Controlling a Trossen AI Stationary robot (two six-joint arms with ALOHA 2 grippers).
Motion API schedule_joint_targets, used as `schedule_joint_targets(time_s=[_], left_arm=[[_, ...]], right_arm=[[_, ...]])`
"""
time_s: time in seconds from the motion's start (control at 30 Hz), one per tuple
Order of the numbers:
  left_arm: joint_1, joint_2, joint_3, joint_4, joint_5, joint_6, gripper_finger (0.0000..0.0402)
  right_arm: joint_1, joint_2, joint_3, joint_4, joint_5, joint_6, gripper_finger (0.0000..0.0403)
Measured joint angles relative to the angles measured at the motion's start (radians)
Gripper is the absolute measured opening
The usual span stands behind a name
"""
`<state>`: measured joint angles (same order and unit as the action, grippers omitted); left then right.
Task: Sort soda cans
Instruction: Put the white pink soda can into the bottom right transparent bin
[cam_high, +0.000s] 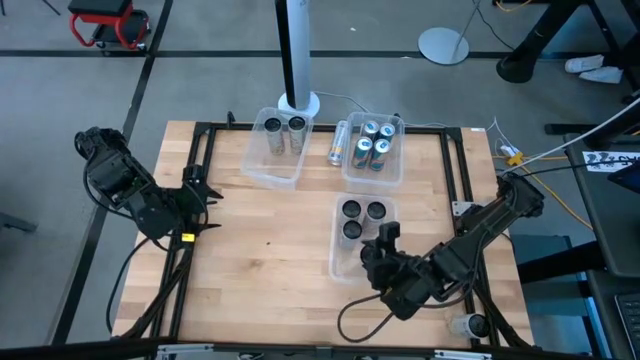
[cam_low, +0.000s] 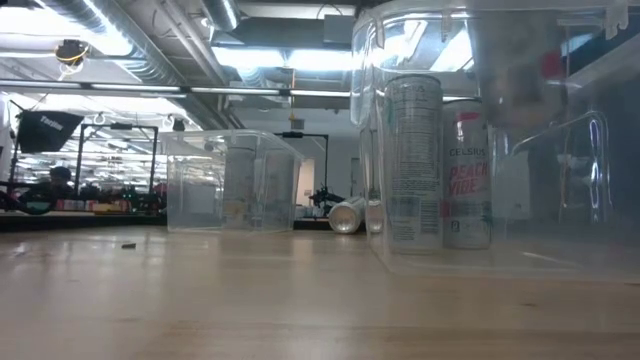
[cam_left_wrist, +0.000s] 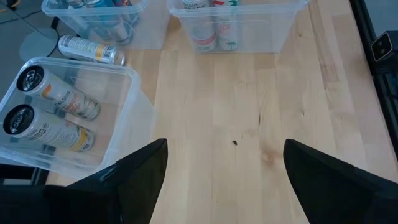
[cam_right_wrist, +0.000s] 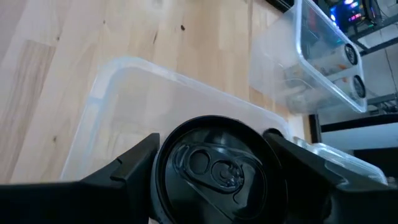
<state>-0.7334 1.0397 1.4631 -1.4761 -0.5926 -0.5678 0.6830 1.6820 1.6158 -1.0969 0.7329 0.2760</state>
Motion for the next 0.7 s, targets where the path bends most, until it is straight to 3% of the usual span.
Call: schedule_joint_targets(time_s=[0.47, 0.7], left_arm=[[0.0, 0.0, 0.0, 0.0, 0.0, 0.012, 0.0308], [0.0, 0.001, 0.0, 0.0, -0.002, 0.015, 0.0308]], right_arm=[[-0.051, -0.218, -0.448, 0.414, 0.016, -0.021, 0.025], [-0.091, -0.247, -0.604, 0.574, 0.008, -0.022, 0.025]])
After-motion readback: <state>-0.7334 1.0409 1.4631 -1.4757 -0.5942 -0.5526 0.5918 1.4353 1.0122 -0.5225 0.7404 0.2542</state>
